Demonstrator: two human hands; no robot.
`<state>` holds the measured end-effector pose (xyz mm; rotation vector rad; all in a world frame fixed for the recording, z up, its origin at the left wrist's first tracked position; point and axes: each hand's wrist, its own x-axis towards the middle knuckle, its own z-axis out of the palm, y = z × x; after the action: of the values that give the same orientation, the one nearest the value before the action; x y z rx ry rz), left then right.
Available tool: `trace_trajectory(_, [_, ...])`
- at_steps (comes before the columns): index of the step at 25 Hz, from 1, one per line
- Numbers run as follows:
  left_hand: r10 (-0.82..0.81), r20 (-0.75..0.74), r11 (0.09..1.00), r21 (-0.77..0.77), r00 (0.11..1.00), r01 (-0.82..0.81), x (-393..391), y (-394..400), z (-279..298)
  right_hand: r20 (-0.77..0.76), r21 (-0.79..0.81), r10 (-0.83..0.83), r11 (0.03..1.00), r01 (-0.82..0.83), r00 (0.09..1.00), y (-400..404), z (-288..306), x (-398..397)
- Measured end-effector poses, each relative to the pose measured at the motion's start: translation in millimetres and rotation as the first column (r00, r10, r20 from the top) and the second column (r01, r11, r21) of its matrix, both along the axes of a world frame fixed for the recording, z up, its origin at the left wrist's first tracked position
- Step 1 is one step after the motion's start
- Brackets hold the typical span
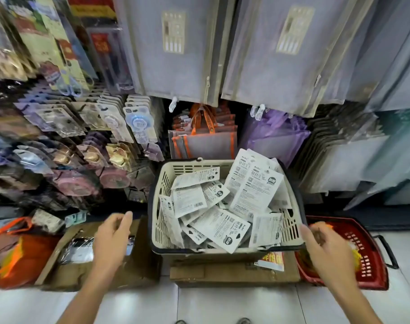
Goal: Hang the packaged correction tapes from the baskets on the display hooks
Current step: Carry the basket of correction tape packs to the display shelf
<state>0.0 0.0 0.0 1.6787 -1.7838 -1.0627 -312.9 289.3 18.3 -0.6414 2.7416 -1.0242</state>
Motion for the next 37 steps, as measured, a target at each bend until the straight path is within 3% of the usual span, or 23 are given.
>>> trace_trajectory(2, [-0.074,0.271,0.996,-0.036,0.96,0.086,-36,-38,0,-0.14,0.149,0.025,0.989,-0.004,0.99,-35,-3,-37])
trace_trajectory(4, [-0.178,0.472,0.983,0.128,0.864,0.133,-64,-62,-7,-0.063,0.407,0.029,0.913,-0.001,0.998,-65,-13,-78])
trace_trajectory(6, [-0.255,0.495,0.961,0.222,0.831,0.163,-74,-54,-31,0.064,0.51,0.043,0.857,-0.07,0.997,-69,-44,-100])
trace_trajectory(11, [0.018,0.213,0.996,0.078,0.977,-0.036,-73,-19,-74,0.255,0.166,0.048,0.982,-0.092,0.966,-57,-98,-126])
trace_trajectory(14, [0.136,0.104,0.987,0.068,0.985,-0.143,-62,-1,-70,0.259,0.04,0.078,0.995,-0.092,0.963,-54,-98,-121])
trace_trajectory(18, [0.376,-0.053,0.923,0.107,0.925,-0.369,12,31,-63,0.274,-0.06,0.256,0.967,-0.249,0.927,-96,-69,-92])
trace_trajectory(22, [0.619,-0.044,0.784,0.096,0.784,-0.614,126,51,-52,0.249,-0.095,0.508,0.86,-0.502,0.824,-183,-38,-9])
trace_trajectory(27, [0.847,-0.042,0.532,0.094,0.531,-0.842,288,76,-77,0.286,-0.114,0.762,0.629,-0.769,0.581,-318,-59,166])
trace_trajectory(32, [0.935,-0.058,0.356,0.106,0.351,-0.929,446,77,-114,0.388,-0.167,0.845,0.458,-0.873,0.369,-414,-99,362])
trace_trajectory(37, [0.977,-0.032,0.215,0.131,0.212,-0.968,597,40,-114,0.41,-0.083,0.866,0.349,-0.934,0.287,-501,-106,546])
